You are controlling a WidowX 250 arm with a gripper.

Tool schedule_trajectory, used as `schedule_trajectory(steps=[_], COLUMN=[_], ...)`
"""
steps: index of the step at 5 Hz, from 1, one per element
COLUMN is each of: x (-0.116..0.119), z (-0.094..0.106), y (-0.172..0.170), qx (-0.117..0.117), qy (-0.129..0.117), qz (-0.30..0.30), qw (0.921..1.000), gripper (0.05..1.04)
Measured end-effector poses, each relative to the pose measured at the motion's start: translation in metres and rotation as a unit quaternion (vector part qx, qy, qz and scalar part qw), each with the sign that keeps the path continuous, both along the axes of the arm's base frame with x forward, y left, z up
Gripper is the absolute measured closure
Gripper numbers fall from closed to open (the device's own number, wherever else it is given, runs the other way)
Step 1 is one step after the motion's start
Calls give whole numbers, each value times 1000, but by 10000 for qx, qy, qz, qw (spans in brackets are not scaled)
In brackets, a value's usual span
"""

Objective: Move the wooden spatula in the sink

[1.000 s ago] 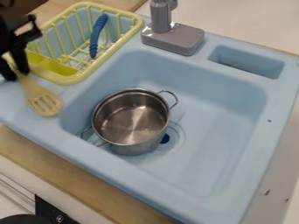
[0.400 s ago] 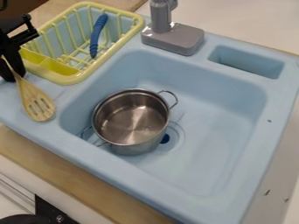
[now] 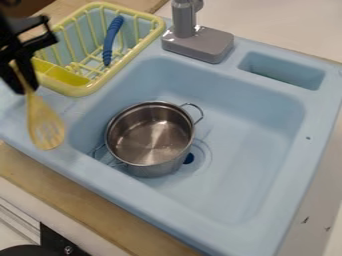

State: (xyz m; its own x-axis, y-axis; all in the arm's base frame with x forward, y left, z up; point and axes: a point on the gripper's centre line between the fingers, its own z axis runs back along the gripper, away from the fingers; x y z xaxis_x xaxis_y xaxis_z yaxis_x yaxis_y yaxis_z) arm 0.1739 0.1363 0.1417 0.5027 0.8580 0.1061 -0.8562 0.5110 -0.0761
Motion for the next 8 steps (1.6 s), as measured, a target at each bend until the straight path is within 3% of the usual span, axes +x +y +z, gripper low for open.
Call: schedule_trajectory(steps=[2, 4, 5, 6, 7, 8], x=[15, 40, 48, 54, 56, 61], z=[11, 21, 21, 2, -13, -20], y=[-27, -80, -101, -112, -120, -119], qx=[37, -68, 102, 9, 79, 287], qy=[-136, -637, -740, -565, -476, -398], qz=[-332, -595, -791, -786, -721, -1093], qw=[9993, 9962, 9941, 9953, 9962, 9928], gripper=[1007, 1007, 1007, 1007, 1007, 1007])
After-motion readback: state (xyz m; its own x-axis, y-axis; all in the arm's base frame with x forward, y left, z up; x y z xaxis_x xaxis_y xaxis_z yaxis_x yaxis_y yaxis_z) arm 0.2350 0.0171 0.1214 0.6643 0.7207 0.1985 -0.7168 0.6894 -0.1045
